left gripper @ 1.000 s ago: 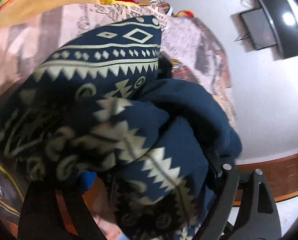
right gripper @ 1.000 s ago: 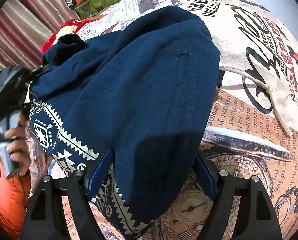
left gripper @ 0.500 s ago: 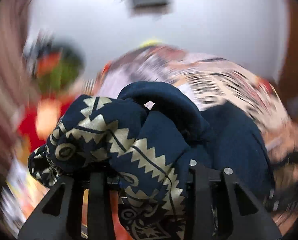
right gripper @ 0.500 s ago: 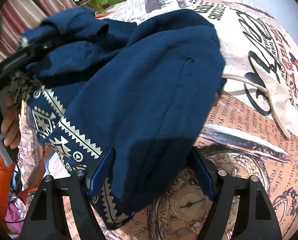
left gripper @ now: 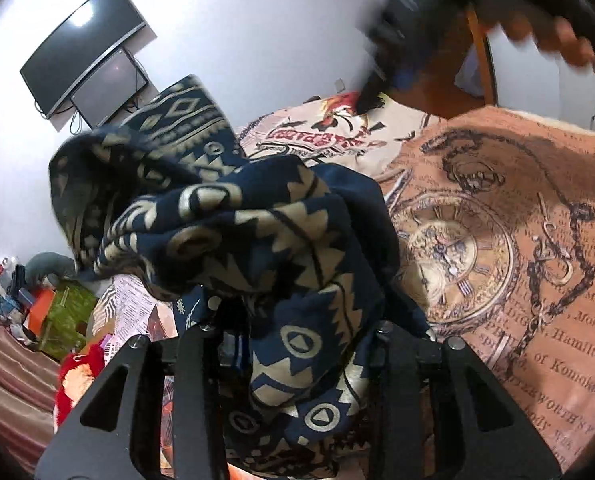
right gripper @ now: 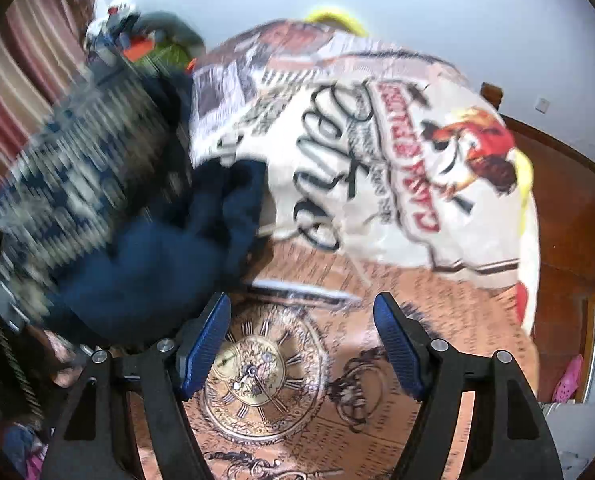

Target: Fold large clothes

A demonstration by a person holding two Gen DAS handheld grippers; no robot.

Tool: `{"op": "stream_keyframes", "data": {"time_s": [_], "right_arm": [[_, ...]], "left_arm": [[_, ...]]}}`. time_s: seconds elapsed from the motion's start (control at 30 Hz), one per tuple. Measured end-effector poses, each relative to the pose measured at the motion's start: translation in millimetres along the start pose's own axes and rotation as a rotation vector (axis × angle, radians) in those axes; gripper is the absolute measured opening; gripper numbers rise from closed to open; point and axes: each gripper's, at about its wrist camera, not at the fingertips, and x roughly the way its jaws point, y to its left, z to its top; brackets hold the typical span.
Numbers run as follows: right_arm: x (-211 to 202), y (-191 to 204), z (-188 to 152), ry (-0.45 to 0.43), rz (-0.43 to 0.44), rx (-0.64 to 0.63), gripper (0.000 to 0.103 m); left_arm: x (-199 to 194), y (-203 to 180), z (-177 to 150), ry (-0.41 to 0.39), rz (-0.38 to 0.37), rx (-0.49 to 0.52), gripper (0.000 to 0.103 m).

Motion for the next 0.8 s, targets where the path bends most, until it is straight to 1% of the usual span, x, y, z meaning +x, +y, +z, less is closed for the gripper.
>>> {"op": "stream_keyframes", "data": {"time_s": [0.1, 0.2, 0.23, 0.3, 0.37, 0.4, 0.47, 0.53, 0.6, 0.67, 0.73, 0.8], "right_arm": [[-14, 20, 27, -0.023, 0.035, -0.012, 0.073], [-23, 56, 58, -0.073, 0.074, -0.050, 0.073], [-26, 64, 61, -0.081, 0.090, -0.054, 0.073], [-26, 88, 82, -0.094, 0.136, -0.053, 0.074], [-18, 109, 98, -0.078, 0.159, -0.052, 0.074], [-15, 116, 103, -0.067, 0.154, -0.056, 0.074], [4, 134, 111, -0.024, 0.114, -0.080, 0.074], [27, 144, 109, 0.051, 0.092, -0.102, 0.074], [43, 145, 98, 0.098, 0.074, -0.120, 0.074], [57, 138, 88, 0.132, 0.050, -0.139, 0.074], [66, 126, 73, 0.180, 0.057, -0.125, 0.074], [70, 114, 60, 0.205, 0.075, -0.104, 0.074]], "left_arm": [[-2, -2, -4, 0.002, 0.002, 0.037, 0.039], [-3, -5, -5, 0.003, 0.011, 0.059, 0.041], [-3, -7, -5, 0.002, 0.015, 0.073, 0.041], [-2, -10, -2, -0.003, 0.017, 0.092, 0.041], [-5, -11, -6, -0.007, 0.018, 0.084, 0.041], [-8, -10, -8, -0.009, 0.020, 0.079, 0.041], [-7, -7, -10, -0.012, 0.021, 0.064, 0.042], [-10, -2, -16, -0.018, 0.024, 0.049, 0.043], [-16, 2, -23, -0.029, 0.013, 0.032, 0.053], [-24, 7, -31, -0.041, -0.006, 0.019, 0.055], [-36, 15, -40, -0.048, -0.037, -0.017, 0.055], [-51, 29, -50, -0.048, -0.087, -0.091, 0.055]]}}
